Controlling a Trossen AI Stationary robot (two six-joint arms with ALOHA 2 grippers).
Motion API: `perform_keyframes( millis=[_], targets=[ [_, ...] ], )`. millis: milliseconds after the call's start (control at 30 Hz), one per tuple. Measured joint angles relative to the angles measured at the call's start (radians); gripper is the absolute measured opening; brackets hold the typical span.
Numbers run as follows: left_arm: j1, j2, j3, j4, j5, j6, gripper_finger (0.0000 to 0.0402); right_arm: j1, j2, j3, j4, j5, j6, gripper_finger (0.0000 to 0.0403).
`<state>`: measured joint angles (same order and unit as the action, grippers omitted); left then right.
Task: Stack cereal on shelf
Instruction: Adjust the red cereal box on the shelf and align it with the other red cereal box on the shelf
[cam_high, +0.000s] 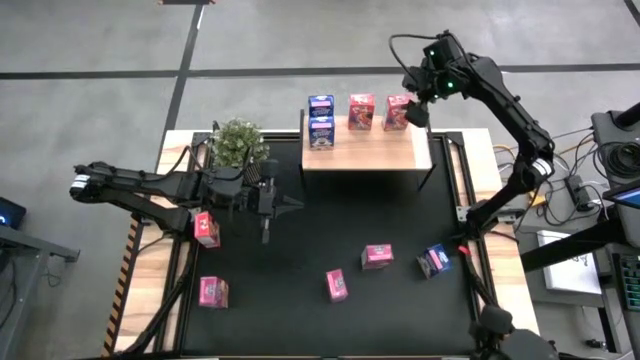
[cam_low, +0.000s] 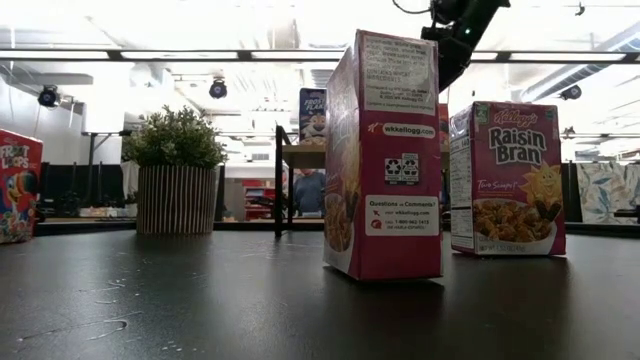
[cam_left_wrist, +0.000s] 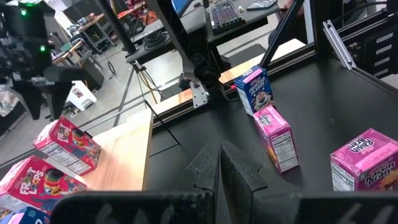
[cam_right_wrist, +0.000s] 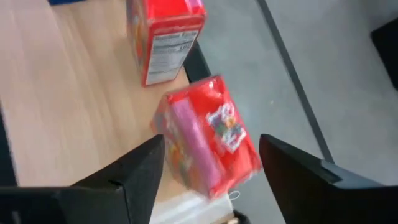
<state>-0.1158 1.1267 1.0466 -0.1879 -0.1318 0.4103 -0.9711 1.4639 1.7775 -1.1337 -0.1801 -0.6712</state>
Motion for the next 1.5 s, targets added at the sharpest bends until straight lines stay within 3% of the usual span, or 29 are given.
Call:
perform_keyframes(
  millis=[467, 633, 1067, 1200, 1500],
  targets=[
    [0.000, 0.000, 0.000, -0.012, 0.000, 0.000, 0.0000, -0.011, 0.097, 0.000, 0.006, 0.022, -0.010, 0.0236],
    [0.000, 0.000, 0.000, -0.012, 0.000, 0.000, 0.0000, -0.009, 0.111, -0.002, -0.042, -0.025, -0.042, 0.0224],
    [0.000, 0.000, 0.000, -0.011, 0.000, 0.000, 0.0000, -0.009, 0.093, -0.002, -0.045, -0.037, -0.021, 0.0136],
    [0.000, 0.000, 0.000, -0.011, 0.000, 0.000, 0.0000, -0.006, 0.083, -0.002, -0.047, -0.041, 0.005, 0.0128],
    [0.000, 0.000, 0.000, -0.009, 0.000, -0.003, 0.0000, 0.131, 0.041, -0.001, -0.153, -0.101, 0.105, 0.0130]
  ],
)
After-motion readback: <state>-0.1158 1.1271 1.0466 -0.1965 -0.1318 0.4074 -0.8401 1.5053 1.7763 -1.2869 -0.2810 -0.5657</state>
